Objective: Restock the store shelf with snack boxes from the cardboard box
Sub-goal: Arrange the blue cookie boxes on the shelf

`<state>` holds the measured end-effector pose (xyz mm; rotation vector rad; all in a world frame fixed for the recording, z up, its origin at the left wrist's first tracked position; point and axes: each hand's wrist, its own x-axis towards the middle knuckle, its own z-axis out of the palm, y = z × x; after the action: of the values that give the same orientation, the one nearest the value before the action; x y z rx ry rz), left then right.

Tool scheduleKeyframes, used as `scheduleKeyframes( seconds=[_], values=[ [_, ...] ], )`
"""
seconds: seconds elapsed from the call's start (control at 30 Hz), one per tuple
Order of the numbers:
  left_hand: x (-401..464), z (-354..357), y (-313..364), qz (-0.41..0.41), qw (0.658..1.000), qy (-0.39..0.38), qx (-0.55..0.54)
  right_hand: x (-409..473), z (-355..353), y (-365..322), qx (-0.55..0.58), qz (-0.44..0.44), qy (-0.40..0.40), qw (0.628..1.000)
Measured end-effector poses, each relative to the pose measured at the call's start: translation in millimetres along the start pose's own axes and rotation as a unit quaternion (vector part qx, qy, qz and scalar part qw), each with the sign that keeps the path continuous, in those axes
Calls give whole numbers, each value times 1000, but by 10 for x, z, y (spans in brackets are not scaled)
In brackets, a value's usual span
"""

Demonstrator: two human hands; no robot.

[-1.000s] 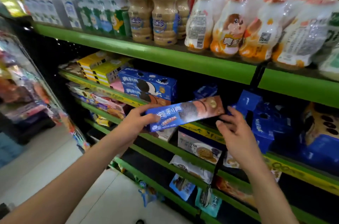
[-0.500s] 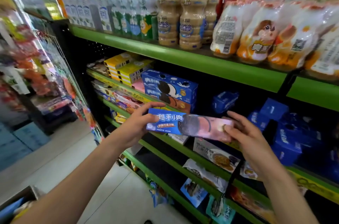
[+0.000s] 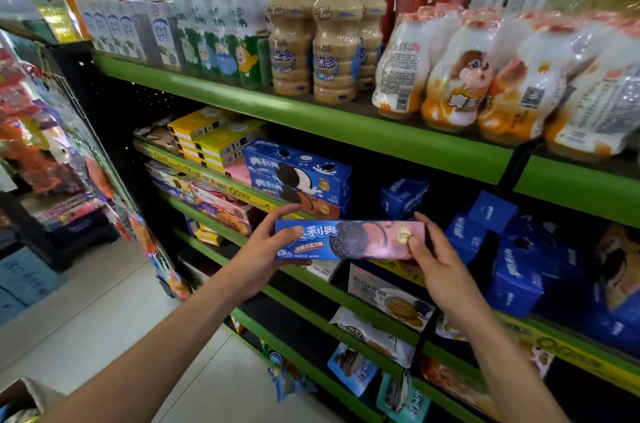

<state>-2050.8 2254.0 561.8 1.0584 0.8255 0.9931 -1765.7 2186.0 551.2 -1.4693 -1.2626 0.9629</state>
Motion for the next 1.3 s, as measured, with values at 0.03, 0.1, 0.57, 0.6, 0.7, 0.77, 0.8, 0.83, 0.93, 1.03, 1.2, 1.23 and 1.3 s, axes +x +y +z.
scheduleKeyframes(
  seconds=[0.03, 0.1, 0.57, 0.6, 0.7, 0.77, 0.8, 0.83, 0.93, 1.03, 1.2, 1.23, 1.3],
  values=[
    [26, -1, -8, 2, 1000, 4, -7, -7, 4, -6, -13, -5, -2, 1000],
    [69, 3, -28, 7, 1000, 9, -20, -21, 16, -29, -42, -13, 1, 999],
    [87, 50, -226, 26, 994, 20, -102, -13, -12, 20, 32, 14, -30, 999],
    [92, 51, -231, 24, 995, 21, -99, -15, -17, 17, 30, 14, -32, 999],
    [115, 64, -230, 21, 995, 31, -88, -17, -24, 7, 22, 15, -30, 999],
    [125, 72, -213, 21, 996, 37, -78, -19, -20, -6, 15, 15, -29, 999],
    [124, 73, -206, 21, 996, 37, -72, -21, -14, -13, 12, 15, -29, 999],
    [121, 74, -198, 20, 997, 37, -67, -25, -7, -19, 9, 17, -29, 999],
    [101, 67, -180, 13, 998, 34, -56, -34, 2, -27, 0, 23, -28, 999],
    [87, 60, -174, 12, 998, 30, -46, -35, -13, -26, -11, 17, -30, 999],
    [63, 95, -175, 8, 999, 34, -36, -46, -30, -15, -7, 18, -35, 999],
    [58, 106, -173, 6, 999, 36, -33, -49, -31, -19, -5, 15, -35, 999],
    [50, 123, -156, 1, 999, 42, -22, -55, -26, -29, -1, 10, -37, 999]
  ],
)
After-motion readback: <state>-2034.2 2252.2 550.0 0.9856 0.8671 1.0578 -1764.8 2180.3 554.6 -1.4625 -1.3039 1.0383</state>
